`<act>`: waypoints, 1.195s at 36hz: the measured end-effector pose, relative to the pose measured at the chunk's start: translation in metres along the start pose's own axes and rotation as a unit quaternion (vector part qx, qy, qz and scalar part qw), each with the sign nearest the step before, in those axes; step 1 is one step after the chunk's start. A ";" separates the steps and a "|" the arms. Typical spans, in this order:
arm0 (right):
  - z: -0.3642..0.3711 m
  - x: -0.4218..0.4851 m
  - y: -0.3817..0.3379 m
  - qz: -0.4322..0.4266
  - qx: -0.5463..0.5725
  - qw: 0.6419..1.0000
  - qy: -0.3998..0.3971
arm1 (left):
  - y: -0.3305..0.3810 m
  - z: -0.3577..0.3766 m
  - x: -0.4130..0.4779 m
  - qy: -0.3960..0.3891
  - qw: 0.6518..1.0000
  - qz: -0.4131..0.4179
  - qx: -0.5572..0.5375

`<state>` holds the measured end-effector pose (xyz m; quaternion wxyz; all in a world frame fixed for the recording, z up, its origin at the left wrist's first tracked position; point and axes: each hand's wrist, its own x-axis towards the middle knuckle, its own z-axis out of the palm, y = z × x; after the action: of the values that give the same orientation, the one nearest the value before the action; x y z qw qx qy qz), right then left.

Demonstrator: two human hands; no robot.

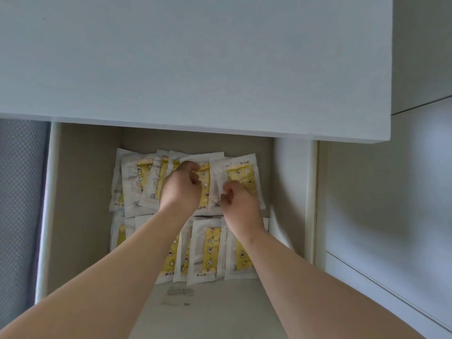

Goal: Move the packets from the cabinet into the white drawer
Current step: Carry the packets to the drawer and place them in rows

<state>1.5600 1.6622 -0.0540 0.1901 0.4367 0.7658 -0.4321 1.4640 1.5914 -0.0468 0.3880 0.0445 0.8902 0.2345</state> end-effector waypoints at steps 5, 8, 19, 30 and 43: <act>-0.019 0.003 0.000 -0.004 -0.131 0.986 0.107 | -0.002 -0.004 0.000 0.057 0.968 0.137 0.204; -0.022 0.009 0.001 0.031 -0.112 0.992 0.045 | -0.004 -0.002 0.008 -0.011 0.932 0.169 0.321; -0.005 0.017 0.005 0.034 -0.068 0.997 0.023 | -0.032 -0.012 0.025 -0.046 0.900 0.204 0.381; 0.005 0.021 -0.004 0.022 -0.085 0.996 0.022 | -0.056 -0.037 0.022 0.112 0.950 0.149 0.250; 0.009 0.017 -0.013 0.019 -0.075 0.997 0.000 | -0.069 -0.030 0.025 0.020 0.977 0.075 0.198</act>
<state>1.5387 1.6600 -0.0641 0.2304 0.4353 0.7877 -0.3700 1.4325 1.5252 -0.0770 0.3353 0.1824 0.9206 0.0826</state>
